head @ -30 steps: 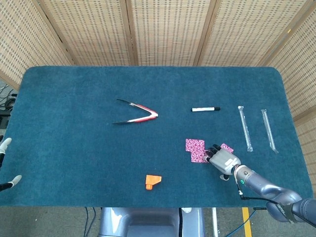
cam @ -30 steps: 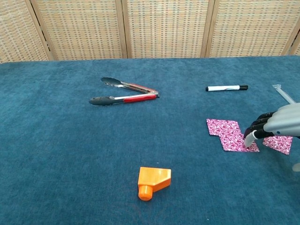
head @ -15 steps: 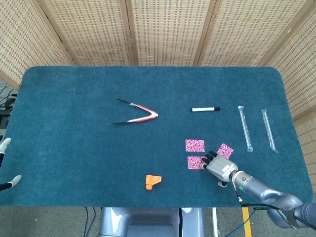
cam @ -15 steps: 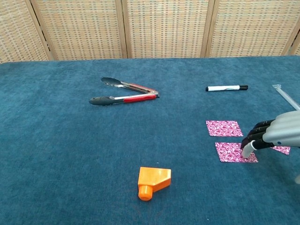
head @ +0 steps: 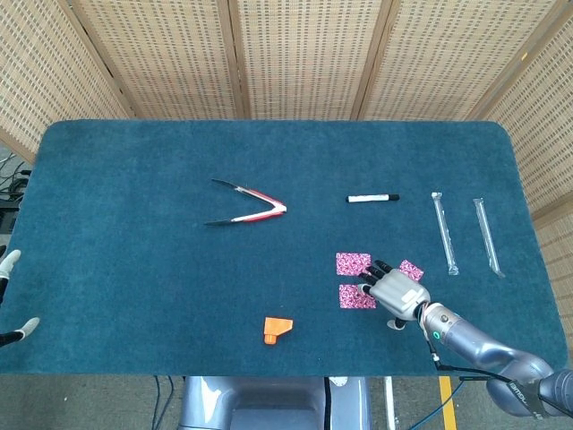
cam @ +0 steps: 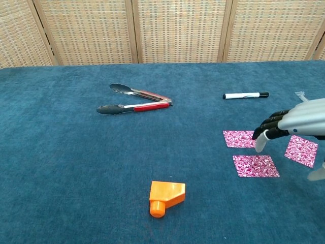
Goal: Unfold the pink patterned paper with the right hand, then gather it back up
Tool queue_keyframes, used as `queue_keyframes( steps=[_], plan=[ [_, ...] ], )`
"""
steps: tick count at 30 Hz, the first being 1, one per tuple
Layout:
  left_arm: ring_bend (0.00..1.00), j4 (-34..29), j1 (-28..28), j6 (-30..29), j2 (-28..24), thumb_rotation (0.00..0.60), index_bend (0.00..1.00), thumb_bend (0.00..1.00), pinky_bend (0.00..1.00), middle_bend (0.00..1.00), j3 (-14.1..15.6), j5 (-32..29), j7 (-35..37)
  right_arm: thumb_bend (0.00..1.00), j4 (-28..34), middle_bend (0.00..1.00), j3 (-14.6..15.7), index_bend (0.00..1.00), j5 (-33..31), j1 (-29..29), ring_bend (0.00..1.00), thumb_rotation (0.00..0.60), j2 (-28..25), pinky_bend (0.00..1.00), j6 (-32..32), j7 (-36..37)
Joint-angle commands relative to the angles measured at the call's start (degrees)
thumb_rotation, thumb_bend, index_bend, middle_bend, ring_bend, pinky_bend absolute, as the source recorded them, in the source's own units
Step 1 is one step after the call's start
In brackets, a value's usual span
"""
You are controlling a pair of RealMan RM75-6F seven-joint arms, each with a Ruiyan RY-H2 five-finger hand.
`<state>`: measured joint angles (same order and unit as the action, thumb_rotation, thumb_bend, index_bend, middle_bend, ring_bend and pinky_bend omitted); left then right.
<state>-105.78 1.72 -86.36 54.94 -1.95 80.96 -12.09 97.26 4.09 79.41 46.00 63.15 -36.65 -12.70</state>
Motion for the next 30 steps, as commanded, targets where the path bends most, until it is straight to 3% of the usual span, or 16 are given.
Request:
queue_keyframes(
  steps=[1, 5, 14, 19, 24, 30],
  plan=[
    [0.00, -0.06, -0.02, -0.12, 0.05, 0.600, 0.02, 0.14, 0.00, 0.00, 0.00, 0.18, 0.05, 0.26, -0.35, 0.12, -1.41, 0.22, -0.76, -1.30, 0.00, 0.600, 0.31, 0.00, -2.68, 1.65],
    [0.00, -0.11, -0.10, -0.34, 0.07, 0.600, 0.02, 0.14, 0.00, 0.00, 0.10, 0.58, 0.08, 0.24, -1.26, 0.13, -2.74, 0.25, -1.89, -2.37, 0.00, 0.600, 1.70, 0.00, -5.48, 2.04],
    [0.00, 0.04, -0.65, -0.94, 0.05, 0.600, 0.02, 0.14, 0.00, 0.00, 0.27, 0.60, 0.47, 0.10, -5.51, 0.16, -5.87, 0.30, -6.45, -3.45, 0.00, 0.600, 7.89, 0.00, -9.68, -0.63],
    [0.00, 0.09, -0.89, -1.19, -0.01, 0.600, 0.02, 0.14, 0.00, 0.00, 0.34, 0.68, 0.71, 0.11, -8.34, 0.16, -7.28, 0.32, -9.15, -3.11, 0.00, 0.600, 11.19, 0.00, -10.17, -2.20],
    [0.00, 0.21, -1.12, -1.37, -0.12, 0.600, 0.02, 0.14, 0.00, 0.00, 0.40, 0.63, 0.90, 0.23, -10.75, 0.17, -8.43, 0.34, -11.84, -2.38, 0.00, 0.600, 13.67, 0.00, -9.53, -3.21],
    [0.00, 0.29, -1.38, -1.53, -0.23, 0.600, 0.02, 0.14, 0.00, 0.00, 0.51, 0.69, 1.16, 0.23, -13.89, 0.17, -9.69, 0.34, -13.81, -1.18, 0.00, 0.600, 16.50, 0.00, -8.71, -3.72]
  ],
)
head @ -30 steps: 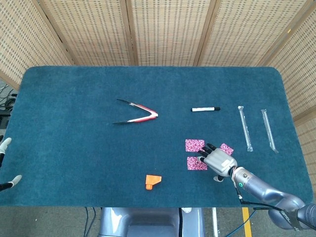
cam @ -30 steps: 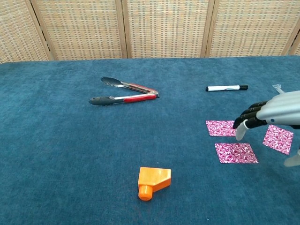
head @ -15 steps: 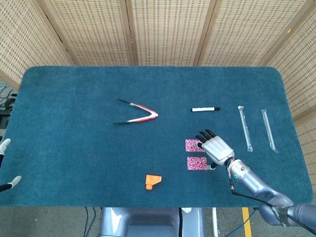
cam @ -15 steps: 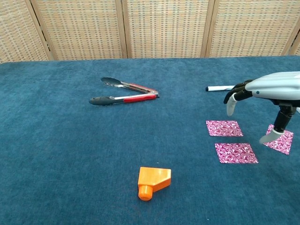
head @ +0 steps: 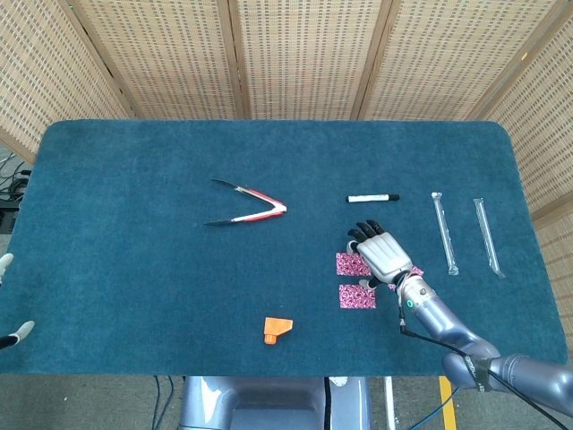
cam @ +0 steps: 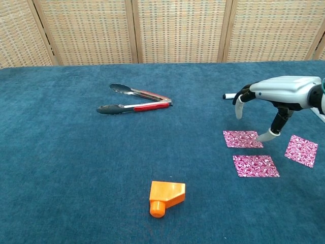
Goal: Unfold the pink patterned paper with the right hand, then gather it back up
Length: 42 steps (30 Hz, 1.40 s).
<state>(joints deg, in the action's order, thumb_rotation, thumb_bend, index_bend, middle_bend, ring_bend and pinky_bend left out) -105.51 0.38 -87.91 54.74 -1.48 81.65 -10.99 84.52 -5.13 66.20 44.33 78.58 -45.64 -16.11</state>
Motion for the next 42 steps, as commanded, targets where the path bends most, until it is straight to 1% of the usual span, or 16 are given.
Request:
queue_keyframes(
  steps=[1, 7, 15, 22, 31, 42],
  plan=[
    [0.00, 0.04, -0.09, 0.03, -0.07, 0.600, 0.02, 0.14, 0.00, 0.00, 0.05, -0.07, 0.07, 0.23, -1.76, 0.17, -0.56, 0.34, -0.76, 0.67, 0.00, 0.600, 1.59, 0.00, 0.36, -0.46],
    [0.00, 0.12, -0.31, -0.12, -0.26, 0.600, 0.02, 0.14, 0.00, 0.00, 0.05, -0.21, 0.27, 0.21, -4.95, 0.17, -0.57, 0.34, -1.53, 1.21, 0.00, 0.600, 4.11, 0.00, 0.81, -1.14],
    [0.00, 0.19, -0.51, -0.12, -0.28, 0.600, 0.02, 0.14, 0.00, 0.00, 0.07, -0.47, 0.37, 0.21, -9.32, 0.17, -0.50, 0.34, -1.37, 1.54, 0.00, 0.600, 6.95, 0.00, 0.64, -1.65],
    [0.00, 0.20, -0.59, -0.07, -0.29, 0.600, 0.02, 0.14, 0.00, 0.00, 0.06, -0.62, 0.29, 0.21, -12.64, 0.17, 0.29, 0.34, -0.38, 1.24, 0.00, 0.600, 8.52, 0.00, 0.99, -1.05],
    [0.00, -0.14, -0.59, -0.12, -0.28, 0.600, 0.02, 0.14, 0.00, 0.00, 0.00, -0.58, -0.17, 0.21, -14.45, 0.17, 1.20, 0.34, 1.62, 0.58, 0.00, 0.600, 9.30, 0.00, 0.86, 0.08],
    [0.00, -0.28, -0.68, -0.24, -0.25, 0.600, 0.02, 0.14, 0.00, 0.00, -0.05, -0.59, -0.41, 0.21, -16.26, 0.17, 1.60, 0.34, 3.07, 0.08, 0.00, 0.600, 10.10, 0.00, 1.02, 1.08]
  ],
)
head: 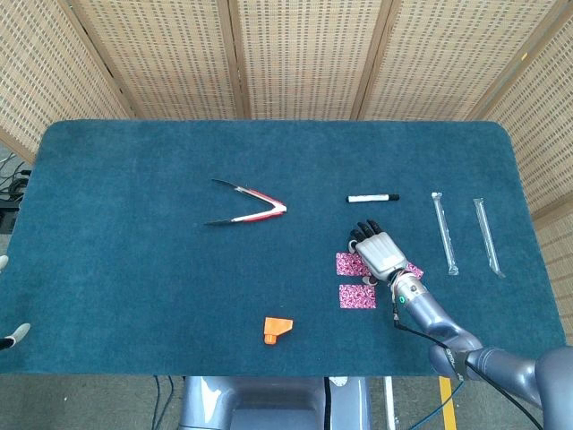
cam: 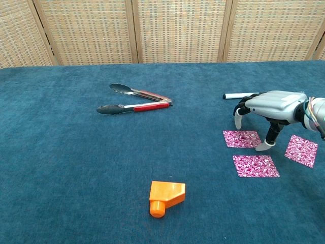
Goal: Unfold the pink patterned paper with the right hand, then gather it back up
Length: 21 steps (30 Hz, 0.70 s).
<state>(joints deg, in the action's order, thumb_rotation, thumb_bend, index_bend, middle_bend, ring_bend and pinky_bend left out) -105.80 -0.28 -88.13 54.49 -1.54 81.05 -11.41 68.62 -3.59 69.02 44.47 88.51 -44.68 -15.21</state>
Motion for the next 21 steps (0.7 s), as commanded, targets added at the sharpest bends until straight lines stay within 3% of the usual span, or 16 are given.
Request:
queue_keyframes(
  steps=[1, 21],
  plan=[
    [0.00, 0.00, -0.03, -0.04, 0.01, 0.600, 0.02, 0.14, 0.00, 0.00, 0.01, 0.02, 0.01, 0.21, -0.58, 0.17, 0.08, 0.34, 0.39, -0.07, 0.00, 0.600, 0.25, 0.00, 0.07, 0.29],
    [0.00, 0.50, -0.21, -0.03, 0.24, 0.600, 0.02, 0.14, 0.00, 0.00, -0.17, -0.43, 0.27, 0.21, -5.95, 0.17, -0.73, 0.34, 2.35, 0.65, 0.00, 0.600, 1.27, 0.00, 1.51, 1.78]
  ],
)
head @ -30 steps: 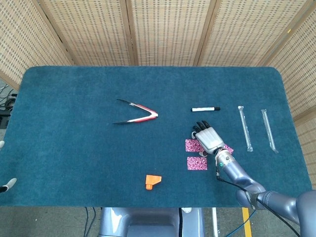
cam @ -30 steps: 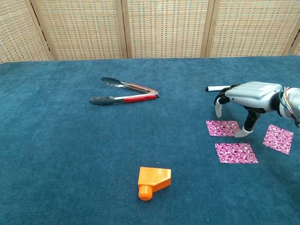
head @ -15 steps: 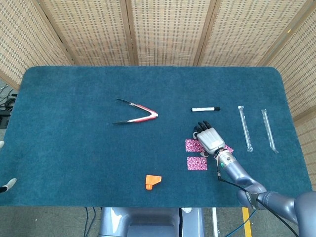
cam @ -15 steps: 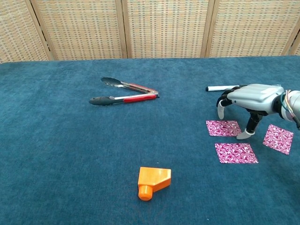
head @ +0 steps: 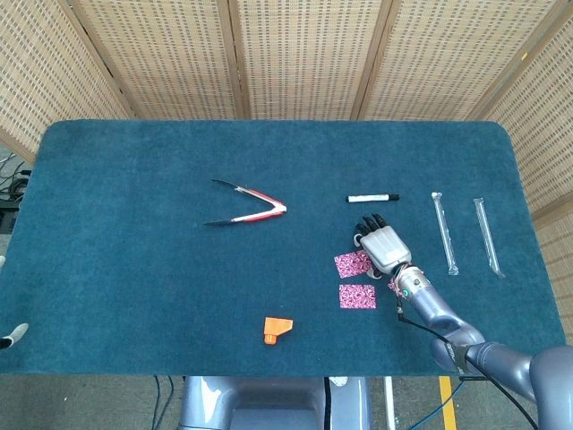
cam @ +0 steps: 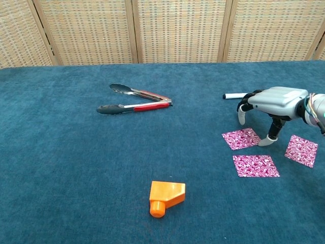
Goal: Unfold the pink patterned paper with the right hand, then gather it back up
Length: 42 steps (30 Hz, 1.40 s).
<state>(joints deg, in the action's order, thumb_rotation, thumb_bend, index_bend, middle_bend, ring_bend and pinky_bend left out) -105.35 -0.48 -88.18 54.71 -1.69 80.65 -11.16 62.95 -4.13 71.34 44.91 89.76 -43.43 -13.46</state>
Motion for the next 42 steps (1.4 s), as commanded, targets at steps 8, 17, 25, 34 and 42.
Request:
queue_keyframes(
  steps=[8, 17, 25, 34, 42],
  plan=[
    [0.00, 0.22, -0.21, -0.06, 0.06, 0.600, 0.02, 0.14, 0.00, 0.00, 0.02, -0.30, 0.19, 0.23, -0.63, 0.17, -0.52, 0.34, -0.07, 0.88, 0.00, 0.600, -0.11, 0.00, 1.29, -0.51],
    [0.00, 0.38, -0.10, 0.11, 0.17, 0.600, 0.02, 0.14, 0.00, 0.00, 0.00, -0.11, 0.36, 0.23, 2.45, 0.17, -0.18, 0.34, -0.77, 0.57, 0.00, 0.600, -1.40, 0.00, 1.71, -2.32],
    [0.00, 0.56, -0.10, 0.25, 0.24, 0.600, 0.02, 0.14, 0.00, 0.00, 0.01, -0.15, 0.48, 0.23, 3.62, 0.17, -0.21, 0.34, -1.78, 0.60, 0.00, 0.600, -1.56, 0.00, 2.10, -3.69],
    [0.00, 0.77, -0.06, 0.45, 0.21, 0.600, 0.02, 0.14, 0.00, 0.00, -0.08, -0.45, 0.62, 0.23, 2.69, 0.17, -0.22, 0.34, -2.28, 0.93, 0.00, 0.600, -0.66, 0.00, 2.72, -4.28],
    [0.00, 1.08, 0.01, 0.61, 0.32, 0.600, 0.02, 0.14, 0.00, 0.00, -0.17, -0.55, 0.97, 0.23, 2.43, 0.17, -0.32, 0.34, -2.84, 1.18, 0.00, 0.600, -0.58, 0.00, 3.05, -5.02]
  ],
)
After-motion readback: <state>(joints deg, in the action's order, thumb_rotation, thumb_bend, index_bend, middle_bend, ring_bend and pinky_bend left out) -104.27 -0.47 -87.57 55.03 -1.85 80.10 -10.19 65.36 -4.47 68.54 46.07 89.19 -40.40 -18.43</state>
